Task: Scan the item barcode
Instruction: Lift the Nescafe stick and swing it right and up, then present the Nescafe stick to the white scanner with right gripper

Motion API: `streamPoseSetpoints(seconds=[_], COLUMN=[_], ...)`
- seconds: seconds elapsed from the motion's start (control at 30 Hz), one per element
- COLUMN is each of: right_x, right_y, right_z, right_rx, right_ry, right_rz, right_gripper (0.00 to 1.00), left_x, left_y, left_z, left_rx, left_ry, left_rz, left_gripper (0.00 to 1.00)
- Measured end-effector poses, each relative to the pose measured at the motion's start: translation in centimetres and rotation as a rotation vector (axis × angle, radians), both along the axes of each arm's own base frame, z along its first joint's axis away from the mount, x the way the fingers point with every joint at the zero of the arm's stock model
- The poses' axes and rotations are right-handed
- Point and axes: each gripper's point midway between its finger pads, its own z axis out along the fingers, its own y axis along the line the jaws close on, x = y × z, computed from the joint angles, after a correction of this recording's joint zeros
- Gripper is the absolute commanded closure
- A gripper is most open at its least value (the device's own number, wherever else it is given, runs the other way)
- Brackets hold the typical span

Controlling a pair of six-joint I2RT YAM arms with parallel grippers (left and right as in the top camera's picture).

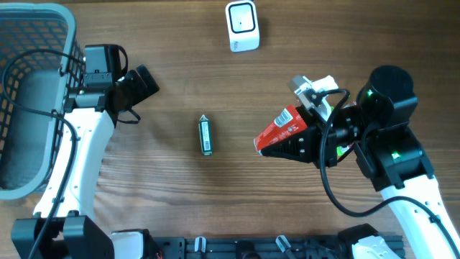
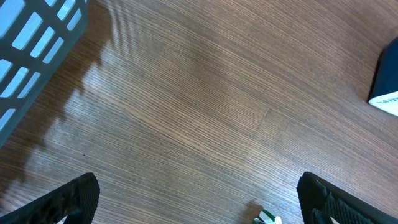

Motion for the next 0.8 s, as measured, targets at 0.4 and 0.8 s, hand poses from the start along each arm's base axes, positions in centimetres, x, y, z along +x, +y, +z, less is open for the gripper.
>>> streamPoseSetpoints(seconds=[0.4, 0.8], right_x=[6.0, 16.9], right_y=[1.4, -4.8], right_z=[-3.4, -14.6], right_rx=[-0.076, -0.742], right_ry=[0.110, 0.233], right_rz=[-0.179, -0.879], right_gripper=[0.96, 0.96], left_x=[0.0, 0.0], left_y=[0.0, 0.0], left_z=[0.0, 0.0], left_rx=[0.000, 0.000], left_ry=[0.000, -0.001], left_rz=[0.000, 0.000], left_gripper=[0.00, 0.00])
